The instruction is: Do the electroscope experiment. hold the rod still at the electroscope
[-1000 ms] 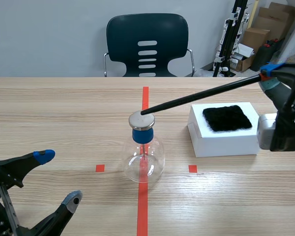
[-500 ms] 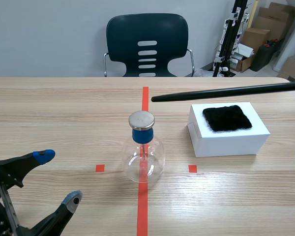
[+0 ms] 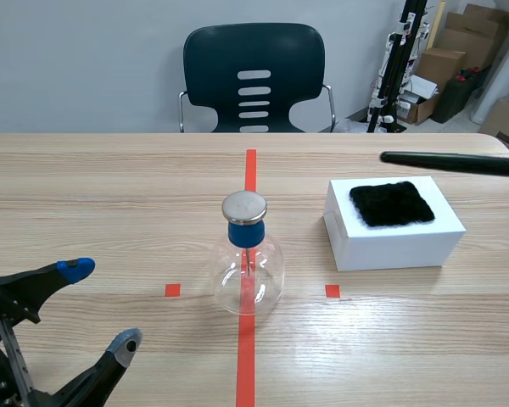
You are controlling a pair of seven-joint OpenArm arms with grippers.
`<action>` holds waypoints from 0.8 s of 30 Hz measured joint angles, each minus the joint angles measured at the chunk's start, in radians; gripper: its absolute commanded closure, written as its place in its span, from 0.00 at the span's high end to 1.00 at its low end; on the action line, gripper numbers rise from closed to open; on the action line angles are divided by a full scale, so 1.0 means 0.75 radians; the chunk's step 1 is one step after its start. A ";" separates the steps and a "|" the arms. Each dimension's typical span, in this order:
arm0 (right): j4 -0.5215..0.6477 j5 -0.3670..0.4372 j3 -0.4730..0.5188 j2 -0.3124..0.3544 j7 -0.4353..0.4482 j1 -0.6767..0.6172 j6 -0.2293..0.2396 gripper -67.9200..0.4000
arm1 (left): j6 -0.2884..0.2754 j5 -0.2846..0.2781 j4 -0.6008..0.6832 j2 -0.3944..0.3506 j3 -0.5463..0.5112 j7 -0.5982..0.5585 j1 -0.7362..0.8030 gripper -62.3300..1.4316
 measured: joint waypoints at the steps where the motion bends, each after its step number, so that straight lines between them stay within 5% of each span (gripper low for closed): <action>1: 0.000 0.033 0.014 -0.023 0.006 -0.003 -0.003 0.01 | 0.000 -0.001 0.000 0.000 0.000 0.000 0.000 1.00; 10: -0.085 0.205 0.115 -0.125 0.185 -0.010 0.018 0.01 | 0.000 -0.001 0.000 0.001 0.001 0.000 0.000 1.00; 20: -0.358 0.320 0.123 -0.131 0.503 -0.010 0.017 0.01 | 0.000 -0.001 0.000 0.000 0.001 0.000 0.000 1.00; 24: -0.393 0.326 0.123 -0.131 0.536 -0.010 0.017 0.01 | 0.000 -0.001 0.000 0.000 0.001 0.000 0.000 1.00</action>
